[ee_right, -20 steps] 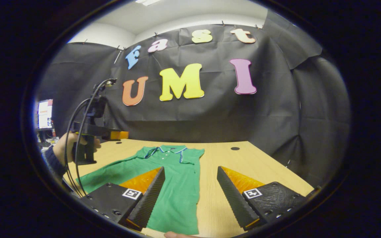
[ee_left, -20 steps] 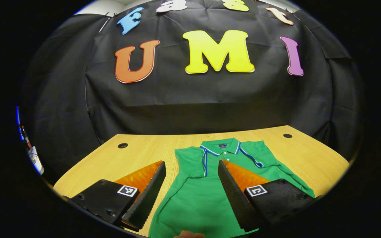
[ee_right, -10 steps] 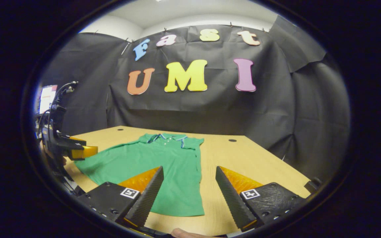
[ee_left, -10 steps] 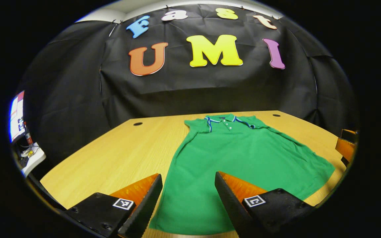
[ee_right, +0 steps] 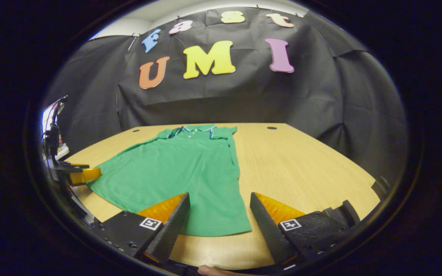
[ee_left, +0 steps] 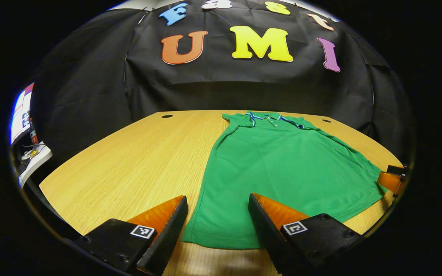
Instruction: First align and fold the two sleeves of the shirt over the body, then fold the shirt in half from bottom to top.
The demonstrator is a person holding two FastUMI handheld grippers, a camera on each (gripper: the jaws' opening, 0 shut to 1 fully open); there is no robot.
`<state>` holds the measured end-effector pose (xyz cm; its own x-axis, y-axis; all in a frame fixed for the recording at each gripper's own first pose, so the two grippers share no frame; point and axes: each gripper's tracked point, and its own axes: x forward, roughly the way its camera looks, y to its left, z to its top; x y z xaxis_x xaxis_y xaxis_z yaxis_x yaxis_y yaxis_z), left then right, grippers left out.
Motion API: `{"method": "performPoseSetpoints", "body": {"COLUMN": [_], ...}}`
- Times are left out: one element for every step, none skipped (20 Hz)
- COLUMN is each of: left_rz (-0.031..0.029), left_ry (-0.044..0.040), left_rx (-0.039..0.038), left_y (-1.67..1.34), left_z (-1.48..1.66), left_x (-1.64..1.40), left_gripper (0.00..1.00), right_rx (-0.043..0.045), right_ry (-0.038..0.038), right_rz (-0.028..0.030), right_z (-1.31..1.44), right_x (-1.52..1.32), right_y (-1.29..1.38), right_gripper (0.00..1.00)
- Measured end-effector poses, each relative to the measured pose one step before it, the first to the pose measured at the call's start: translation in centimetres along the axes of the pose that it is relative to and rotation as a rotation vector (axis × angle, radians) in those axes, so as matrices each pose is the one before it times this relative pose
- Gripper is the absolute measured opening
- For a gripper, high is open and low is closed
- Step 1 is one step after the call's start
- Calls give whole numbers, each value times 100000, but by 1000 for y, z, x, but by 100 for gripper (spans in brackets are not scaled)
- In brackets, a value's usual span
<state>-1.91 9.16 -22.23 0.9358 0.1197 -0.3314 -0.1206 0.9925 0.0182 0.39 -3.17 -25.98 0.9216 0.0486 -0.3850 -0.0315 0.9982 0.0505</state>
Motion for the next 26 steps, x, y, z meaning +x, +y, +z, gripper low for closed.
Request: {"method": "performPoseSetpoints", "body": {"left_rz": [625, 541, 968, 1203, 768, -5, -516, -885, 192, -671, -1322, -717, -950, -556, -471, -27, -147, 2, -123, 72, -272, -9, 59, 181, 434, 485], "left_ry": [347, -275, -174, -339, -534, -461, -345, -510, -4, -315, -133, -102, 65, -506, 179, -59, -180, -238, -952, -1557, -1239, -1752, -2207, -2280, -2252, -2390], "left_rx": [997, -352, -879, -393, -34, 519, 824, 804, 556, 441, 944, 594, 512, -705, -439, -596, -767, -337, -358, -632, -759, -948, -880, -783, -443, -363], "left_y": [-23, 96, 105, 149, 44, -164, -312, -331, -196, -294, -425, -72, 78, 64, 86, 49, -30, 3, 39, -35, 10, -68, -153, -19, -44, 29], "left_z": [-120, 9, 26, -21, 52, 33, 11, 78, -54, 122, 23, 99, 22, 109, -24, 107, 150, 264, 480, 774, 763, 953, 1153, 1251, 1192, 1259], "left_x": [77, -58, -3, 80, 8, 48, -103, 171, -25, 29, 126, 79, 43, 49, 136, 7, 55, -130, -144, -202, -169, -141, 252, 166, 534, 862], "left_gripper": [100, 100, 100, 98, 94, 83, 76, 63, 56, 42, 40, 28, 23, 13, 10, 8, 8, 8, 8, 7, 7, 7, 7, 7, 7, 7], "right_rx": [802, 717, -1042, -1148, -394, 1025, 72, -863, -147, -880, -1091, -1316, -1217, 35, 607, 557, 346, 31, -822, -1286, -968, -322, -456, -615, -85, 648], "right_ry": [735, -529, 592, -720, -576, -841, -403, -365, 701, 841, 304, 586, -317, 106, 827, 649, -224, -1433, -2230, -2757, -2629, -2866, -2225, -1486, -1335, -2334], "right_rz": [711, -408, -136, 379, 685, 1684, 495, 980, 1908, 952, -4, -406, 129, -23, 833, 714, 239, 728, 43, -37, 480, 308, 265, -166, 124, 510], "right_z": [-271, 313, -110, 89, -152, 19, -23, 48, -28, 112, 276, 288, 177, 128, 144, 166, 421, 646, 954, 1062, 1030, 1169, 993, 823, 919, 1181], "right_x": [22, -42, -100, 95, -98, 30, 373, 206, 527, 301, -48, 234, 46, 83, 20, 90, -197, -317, -310, -346, -337, -4, 264, 537, 768, 959], "right_y": [228, 93, 120, 252, 480, 501, 333, 381, 593, 399, -57, 0, 124, -6, 58, 17, -108, 110, -46, -33, 202, 91, 109, -17, 8, 85], "right_gripper": [97, 99, 97, 96, 97, 94, 84, 78, 58, 38, 18, 12, 5, 5, 1, 0, 0, 1, 1, 1, 1, 1, 0, 0, 3, 0]}}
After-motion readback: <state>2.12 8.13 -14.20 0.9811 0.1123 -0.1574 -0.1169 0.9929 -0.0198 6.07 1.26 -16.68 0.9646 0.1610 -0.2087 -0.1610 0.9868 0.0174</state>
